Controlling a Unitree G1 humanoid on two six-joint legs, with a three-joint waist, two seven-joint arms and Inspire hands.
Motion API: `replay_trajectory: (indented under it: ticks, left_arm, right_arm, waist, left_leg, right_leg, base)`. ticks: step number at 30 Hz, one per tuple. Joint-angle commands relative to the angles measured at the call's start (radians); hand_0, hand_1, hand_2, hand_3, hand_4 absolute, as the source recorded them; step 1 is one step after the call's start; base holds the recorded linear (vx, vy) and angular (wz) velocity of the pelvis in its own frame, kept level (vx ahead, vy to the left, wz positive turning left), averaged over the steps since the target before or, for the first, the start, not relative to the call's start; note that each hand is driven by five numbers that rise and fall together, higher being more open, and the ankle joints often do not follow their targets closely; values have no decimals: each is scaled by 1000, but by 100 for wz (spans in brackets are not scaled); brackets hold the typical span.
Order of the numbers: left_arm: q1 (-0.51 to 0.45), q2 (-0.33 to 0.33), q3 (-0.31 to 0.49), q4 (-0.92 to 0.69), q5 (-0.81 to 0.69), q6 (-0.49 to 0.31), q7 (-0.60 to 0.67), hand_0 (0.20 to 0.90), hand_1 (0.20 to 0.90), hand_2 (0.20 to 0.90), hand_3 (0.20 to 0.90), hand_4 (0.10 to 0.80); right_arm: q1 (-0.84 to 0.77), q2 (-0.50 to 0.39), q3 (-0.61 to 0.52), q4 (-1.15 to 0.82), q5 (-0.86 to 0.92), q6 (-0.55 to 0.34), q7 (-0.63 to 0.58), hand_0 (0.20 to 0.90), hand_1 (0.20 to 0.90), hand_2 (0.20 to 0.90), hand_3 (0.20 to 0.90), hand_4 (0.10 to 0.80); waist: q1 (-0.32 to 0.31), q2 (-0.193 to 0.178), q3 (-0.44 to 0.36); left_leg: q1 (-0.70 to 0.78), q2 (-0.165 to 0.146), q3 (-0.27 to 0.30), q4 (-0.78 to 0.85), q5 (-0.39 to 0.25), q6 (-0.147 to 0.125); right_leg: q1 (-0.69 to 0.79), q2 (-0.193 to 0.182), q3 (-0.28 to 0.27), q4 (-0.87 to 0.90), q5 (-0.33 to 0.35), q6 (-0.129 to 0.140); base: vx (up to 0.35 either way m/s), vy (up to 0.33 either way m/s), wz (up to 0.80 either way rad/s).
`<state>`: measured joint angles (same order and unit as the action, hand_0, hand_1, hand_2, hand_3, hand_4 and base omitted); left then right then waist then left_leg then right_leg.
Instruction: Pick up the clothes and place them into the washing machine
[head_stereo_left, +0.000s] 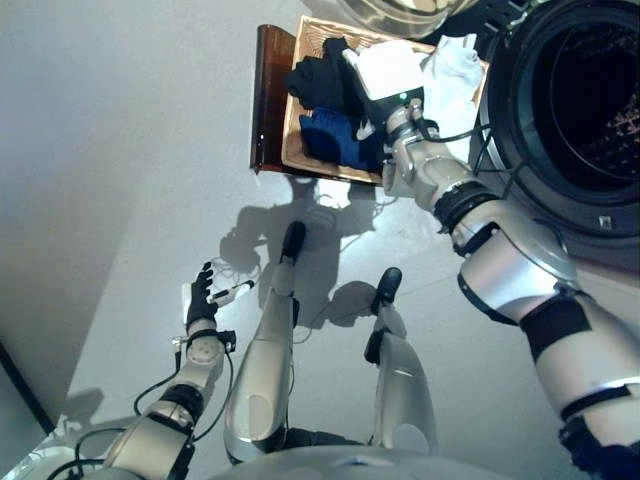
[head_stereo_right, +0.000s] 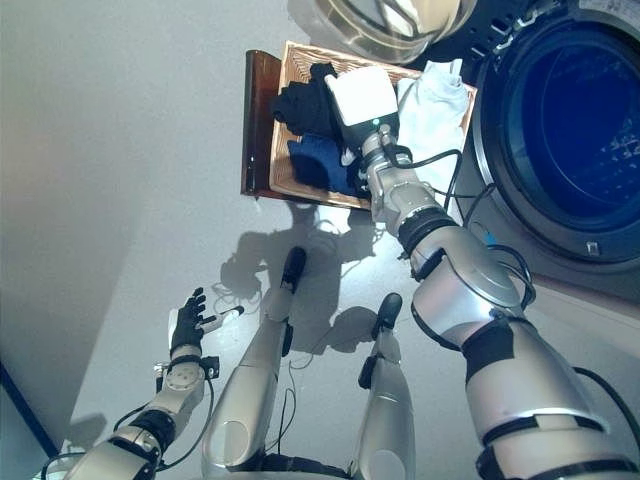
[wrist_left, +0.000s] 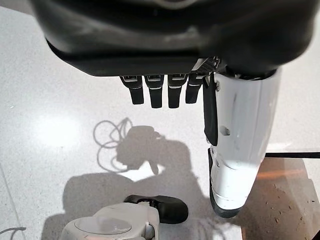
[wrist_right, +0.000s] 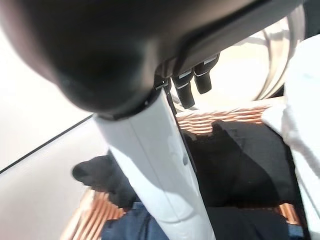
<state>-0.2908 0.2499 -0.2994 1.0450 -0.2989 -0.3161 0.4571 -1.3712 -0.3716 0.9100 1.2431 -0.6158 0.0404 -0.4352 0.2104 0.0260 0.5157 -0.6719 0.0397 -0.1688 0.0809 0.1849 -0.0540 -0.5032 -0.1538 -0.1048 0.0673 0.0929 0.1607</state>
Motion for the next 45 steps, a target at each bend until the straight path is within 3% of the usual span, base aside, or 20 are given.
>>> replay_trajectory:
  ticks: [1, 23, 41, 44, 45]
  left_arm:
    - [15, 36, -39, -45, -31, -39, 33, 900, 900, 900, 900, 800]
    - [22, 34, -67, -133, -60, -59, 26, 900, 900, 900, 900, 800]
    - [43, 55, -81, -254, -79, -82, 8, 900, 900, 900, 900, 800]
    - [42, 55, -83, -273, -81, -84, 6, 900, 900, 900, 900, 800]
    - [42, 56, -82, -275, -83, -86, 4, 900, 900, 900, 900, 800]
  right_arm:
    - [-170, -87, 5, -20, 30, -19, -51, 900, 900, 900, 900, 800]
    - [-205, -115, 6, 17, 83, -24, -53, 900, 900, 900, 900, 800]
    - [-294, -229, 31, 74, 147, -27, -46, 900, 900, 900, 900, 800]
    - [-305, -244, 43, 78, 147, -27, -39, 691, 691, 691, 691, 651]
    - [-309, -248, 45, 79, 149, -29, -36, 540, 540, 540, 540, 543]
  waist:
    - [46, 27, 4]
    - [74, 46, 4]
    - [113, 79, 4]
    - [117, 84, 4]
    - [118, 86, 4]
  left_leg:
    - [-19, -27, 53, -45, 32, -46]
    - [-113, -48, 19, -36, 37, -46]
    - [-212, -79, -4, -28, 39, -47]
    - [-226, -82, -10, -26, 40, -46]
    - [-229, -82, -11, -25, 41, -46]
  right_leg:
    - [14, 9, 39, 134, -129, -42]
    - [-45, -1, 1, 134, -132, -37]
    - [-100, -22, -36, 128, -137, -25]
    - [-112, -23, -39, 133, -140, -25]
    - [-115, -23, -39, 133, -141, -25]
  base:
    - [18, 0, 7]
    - [10, 3, 5]
    - [17, 6, 5]
    - [0, 0, 0]
    - [0, 0, 0]
